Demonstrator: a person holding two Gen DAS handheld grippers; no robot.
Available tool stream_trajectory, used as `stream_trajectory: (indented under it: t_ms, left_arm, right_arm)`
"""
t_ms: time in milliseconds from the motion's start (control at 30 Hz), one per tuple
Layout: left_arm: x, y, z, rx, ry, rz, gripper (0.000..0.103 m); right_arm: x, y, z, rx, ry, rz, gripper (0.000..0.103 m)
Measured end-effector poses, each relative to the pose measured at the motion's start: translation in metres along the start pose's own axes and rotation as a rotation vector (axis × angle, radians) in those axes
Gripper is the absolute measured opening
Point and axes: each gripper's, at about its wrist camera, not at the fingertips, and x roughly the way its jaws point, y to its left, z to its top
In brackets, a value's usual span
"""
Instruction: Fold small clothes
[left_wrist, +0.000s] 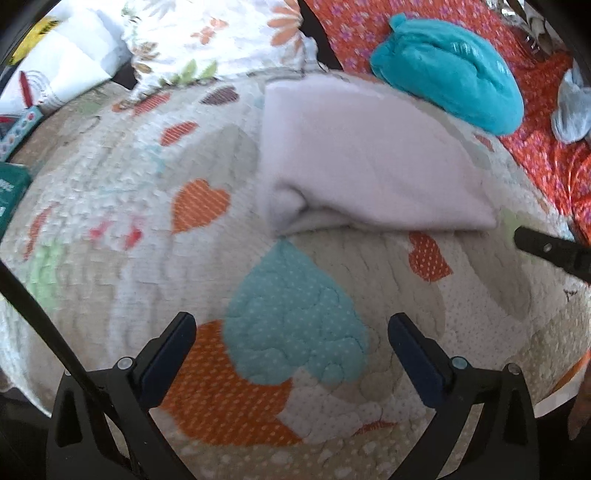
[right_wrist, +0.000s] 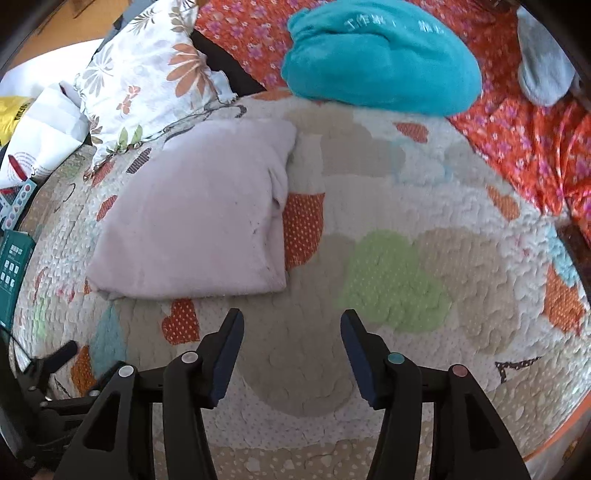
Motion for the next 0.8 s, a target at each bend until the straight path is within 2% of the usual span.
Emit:
stream_trajectory:
  t_ms: [167,333,500,800]
  left_arm:
    - [-0.015,0.013,-0.003,-0.069,-0.002,-0.028,0.103]
    - [-0.015,0.014,0.000,-0.052,-0.021,0.019,0.103]
    - [-0.013,0.017,0.002,-0.055,-0.020,0.022,0.103]
    - [-0.005,0.014,0.001,-0.040,-0.002,0.033,0.103]
  right_arm:
    - [0.006,0.009,-0.001,-0.032,0.012,-0.001,0.059]
    - [0.012,0.028,-0.004,-0.099,0.012,-0.014,0.059]
    - [0.015,0.041,-0.006,-0.162,-0.001,-0.038,0.061]
    - [0.023,0.044,-0.007,-0.185,0.016,-0.036,0.062]
